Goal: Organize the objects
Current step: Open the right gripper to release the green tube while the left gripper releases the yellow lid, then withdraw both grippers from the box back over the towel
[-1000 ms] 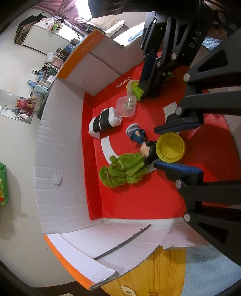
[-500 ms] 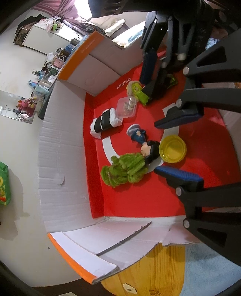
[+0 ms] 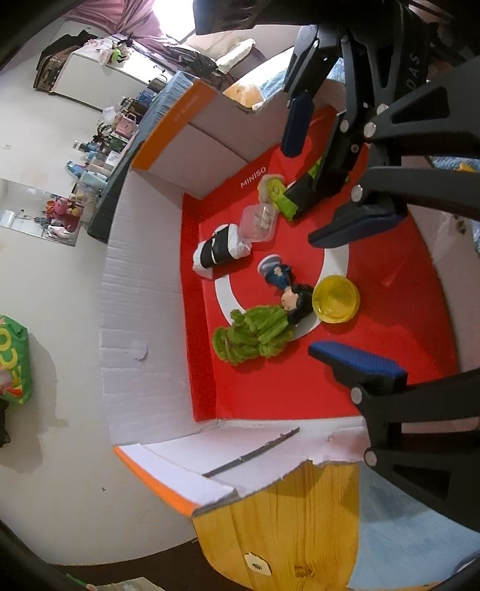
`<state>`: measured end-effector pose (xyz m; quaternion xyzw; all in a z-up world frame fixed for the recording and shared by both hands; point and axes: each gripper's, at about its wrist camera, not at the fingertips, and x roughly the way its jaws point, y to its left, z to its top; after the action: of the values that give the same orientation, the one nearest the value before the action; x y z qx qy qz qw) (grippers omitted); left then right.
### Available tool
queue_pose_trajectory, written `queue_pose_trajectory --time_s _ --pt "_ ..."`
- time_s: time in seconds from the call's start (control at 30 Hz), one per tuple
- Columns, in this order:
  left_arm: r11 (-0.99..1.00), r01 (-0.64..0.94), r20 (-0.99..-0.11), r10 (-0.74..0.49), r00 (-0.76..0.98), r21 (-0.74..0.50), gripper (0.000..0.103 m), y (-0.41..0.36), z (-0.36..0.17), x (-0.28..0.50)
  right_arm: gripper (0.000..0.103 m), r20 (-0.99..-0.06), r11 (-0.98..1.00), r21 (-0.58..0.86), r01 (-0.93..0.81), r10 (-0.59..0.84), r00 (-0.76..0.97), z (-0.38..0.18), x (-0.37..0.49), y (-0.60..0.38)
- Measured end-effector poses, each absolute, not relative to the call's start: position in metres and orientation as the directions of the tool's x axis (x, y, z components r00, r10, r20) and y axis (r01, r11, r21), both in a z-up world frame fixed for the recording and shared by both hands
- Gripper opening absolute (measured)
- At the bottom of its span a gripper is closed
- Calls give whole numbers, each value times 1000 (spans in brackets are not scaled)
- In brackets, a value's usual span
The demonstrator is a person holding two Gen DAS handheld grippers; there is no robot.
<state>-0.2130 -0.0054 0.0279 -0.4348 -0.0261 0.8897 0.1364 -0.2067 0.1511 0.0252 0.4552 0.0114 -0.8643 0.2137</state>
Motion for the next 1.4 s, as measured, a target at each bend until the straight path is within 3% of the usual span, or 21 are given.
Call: queue_pose_trajectory --time_s 0.17,0.23,0.37,0.47,0.67,0.77,1.27,1.4 --pt "-962 -221 -759 265 -595 -162 56 -8 33 -203 64 -785 -907 168 387 -360 -504 32 -198 153" --pt "-963 -215 -754 261 -602 -162 62 -10 35 -198 64 -782 -907 163 389 -359 -509 34 -194 154" --pt "-965 -207 -748 257 -612 -163 64 -14 39 -189 64 -779 -907 159 390 -358 -515 37 -188 156" --pt "-965 -202 -743 256 -618 -165 65 -17 41 -182 71 -778 -907 154 391 -356 -518 38 -183 157" --pt "-967 -196 -726 251 -640 -162 75 -20 49 -169 72 -771 -907 149 394 -356 -528 43 -172 158" --pt "-968 -194 -718 247 -650 -158 84 -20 51 -164 80 -769 -909 147 391 -353 -533 44 -168 159" --pt "-972 -183 -704 231 -671 -145 98 -22 58 -138 86 -750 -910 133 392 -351 -560 56 -141 163" --pt "-975 -172 -704 221 -675 -141 100 -24 57 -131 94 -749 -911 130 391 -349 -564 56 -133 165"
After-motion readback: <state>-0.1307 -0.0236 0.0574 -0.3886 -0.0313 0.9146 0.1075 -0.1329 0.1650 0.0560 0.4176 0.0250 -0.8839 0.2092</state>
